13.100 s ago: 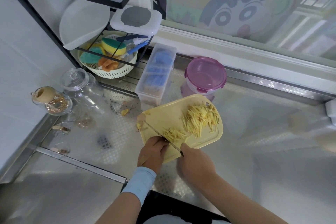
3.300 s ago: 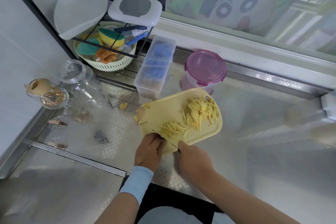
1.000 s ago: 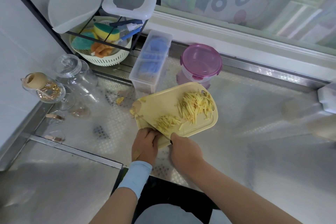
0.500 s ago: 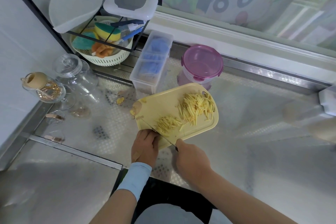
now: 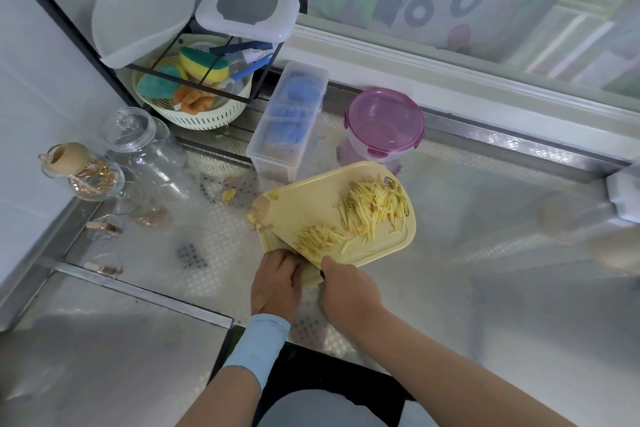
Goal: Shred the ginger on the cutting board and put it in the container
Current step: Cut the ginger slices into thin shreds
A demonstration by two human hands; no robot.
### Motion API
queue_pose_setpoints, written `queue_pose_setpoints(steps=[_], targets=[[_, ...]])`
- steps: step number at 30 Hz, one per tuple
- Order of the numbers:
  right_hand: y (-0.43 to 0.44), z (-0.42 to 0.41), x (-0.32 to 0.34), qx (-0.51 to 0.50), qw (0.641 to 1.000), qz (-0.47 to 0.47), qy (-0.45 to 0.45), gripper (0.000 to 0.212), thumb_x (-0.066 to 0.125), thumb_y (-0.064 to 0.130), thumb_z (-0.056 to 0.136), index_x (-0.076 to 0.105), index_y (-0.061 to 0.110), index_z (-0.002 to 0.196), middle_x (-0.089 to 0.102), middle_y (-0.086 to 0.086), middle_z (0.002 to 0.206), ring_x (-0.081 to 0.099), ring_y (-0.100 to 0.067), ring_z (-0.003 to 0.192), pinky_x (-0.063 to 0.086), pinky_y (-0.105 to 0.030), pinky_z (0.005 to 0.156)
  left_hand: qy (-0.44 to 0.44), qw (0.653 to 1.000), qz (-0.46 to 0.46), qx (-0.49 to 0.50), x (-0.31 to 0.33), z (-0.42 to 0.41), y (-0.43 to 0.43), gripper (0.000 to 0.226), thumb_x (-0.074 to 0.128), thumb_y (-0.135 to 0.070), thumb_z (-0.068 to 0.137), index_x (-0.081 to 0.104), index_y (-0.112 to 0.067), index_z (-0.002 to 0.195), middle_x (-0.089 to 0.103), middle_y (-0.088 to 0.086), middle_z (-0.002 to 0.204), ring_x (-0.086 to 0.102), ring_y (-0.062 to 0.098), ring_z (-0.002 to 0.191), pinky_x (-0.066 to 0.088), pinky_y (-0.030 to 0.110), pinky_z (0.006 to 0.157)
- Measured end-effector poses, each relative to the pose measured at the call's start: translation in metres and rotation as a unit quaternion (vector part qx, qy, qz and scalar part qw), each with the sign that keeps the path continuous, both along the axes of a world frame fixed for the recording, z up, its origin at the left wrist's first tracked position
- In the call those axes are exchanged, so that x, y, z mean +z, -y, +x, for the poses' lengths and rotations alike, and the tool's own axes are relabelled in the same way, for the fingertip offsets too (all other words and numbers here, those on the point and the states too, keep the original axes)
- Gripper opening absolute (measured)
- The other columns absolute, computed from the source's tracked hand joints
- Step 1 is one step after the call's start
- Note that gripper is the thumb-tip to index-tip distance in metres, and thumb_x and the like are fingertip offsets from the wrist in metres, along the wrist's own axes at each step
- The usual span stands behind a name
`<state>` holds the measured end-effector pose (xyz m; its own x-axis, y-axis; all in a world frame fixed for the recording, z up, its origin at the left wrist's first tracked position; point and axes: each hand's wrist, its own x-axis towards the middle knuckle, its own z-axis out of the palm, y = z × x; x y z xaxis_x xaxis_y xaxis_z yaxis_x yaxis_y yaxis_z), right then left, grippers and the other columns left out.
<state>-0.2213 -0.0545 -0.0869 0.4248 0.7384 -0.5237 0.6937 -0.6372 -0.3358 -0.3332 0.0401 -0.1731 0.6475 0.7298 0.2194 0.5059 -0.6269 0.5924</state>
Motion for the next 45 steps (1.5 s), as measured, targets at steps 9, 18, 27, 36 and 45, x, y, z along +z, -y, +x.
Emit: queue_pose_setpoints(steps=[9, 18, 27, 36, 45], targets=[[0.027, -0.005, -0.001, -0.028, 0.999, 0.016, 0.001, 0.008, 0.039, 0.02, 0.1, 0.034, 0.021, 0.094, 0.044, 0.001, 0.073, 0.048, -0.026, 0.068, 0.034, -0.035, 0.058, 0.018, 1.0, 0.0, 0.025, 0.004, 0.0, 0.002, 0.023, 0.049, -0.019, 0.086, 0.068, -0.007, 0.081, 0.061, 0.009, 0.085, 0.048, 0.023, 0.086, 0.037, 0.024, 0.075], [0.002, -0.004, -0.003, -0.025, 1.0, -0.002, -0.005, 0.017, 0.042, 0.008, 0.089, 0.035, 0.023, 0.095, 0.05, -0.003, 0.084, 0.052, -0.031, 0.076, 0.041, -0.035, 0.063, 0.008, 1.0, -0.017, 0.019, 0.002, -0.001, 0.003, 0.022, 0.052, -0.02, 0.087, 0.07, -0.009, 0.084, 0.061, 0.008, 0.089, 0.049, 0.024, 0.088, 0.042, 0.03, 0.073], [0.023, -0.005, -0.002, -0.024, 0.999, 0.02, 0.007, 0.014, 0.043, 0.014, 0.094, 0.032, 0.022, 0.095, 0.041, 0.004, 0.071, 0.048, -0.028, 0.069, 0.033, -0.033, 0.057, 0.0, 1.0, 0.005, 0.026, 0.006, -0.002, 0.004, 0.027, 0.047, -0.021, 0.084, 0.07, -0.009, 0.081, 0.063, 0.008, 0.085, 0.049, 0.022, 0.088, 0.046, 0.031, 0.071], [0.009, -0.007, -0.008, -0.019, 1.0, 0.018, 0.016, 0.01, 0.044, 0.014, 0.095, 0.037, 0.021, 0.094, 0.048, -0.001, 0.078, 0.052, -0.031, 0.074, 0.038, -0.034, 0.062, -0.013, 1.0, -0.003, 0.012, 0.006, -0.004, 0.002, 0.027, 0.047, -0.021, 0.084, 0.072, -0.012, 0.083, 0.063, 0.006, 0.088, 0.05, 0.022, 0.09, 0.047, 0.03, 0.068], [0.013, -0.008, -0.008, -0.022, 0.999, 0.025, 0.014, 0.01, 0.045, 0.017, 0.096, 0.036, 0.022, 0.094, 0.05, -0.001, 0.078, 0.052, -0.029, 0.072, 0.039, -0.036, 0.059, -0.029, 0.999, 0.007, -0.024, -0.003, -0.011, -0.001, 0.028, 0.047, -0.02, 0.088, 0.073, -0.011, 0.091, 0.065, 0.004, 0.097, 0.052, 0.023, 0.097, 0.051, 0.033, 0.074]])
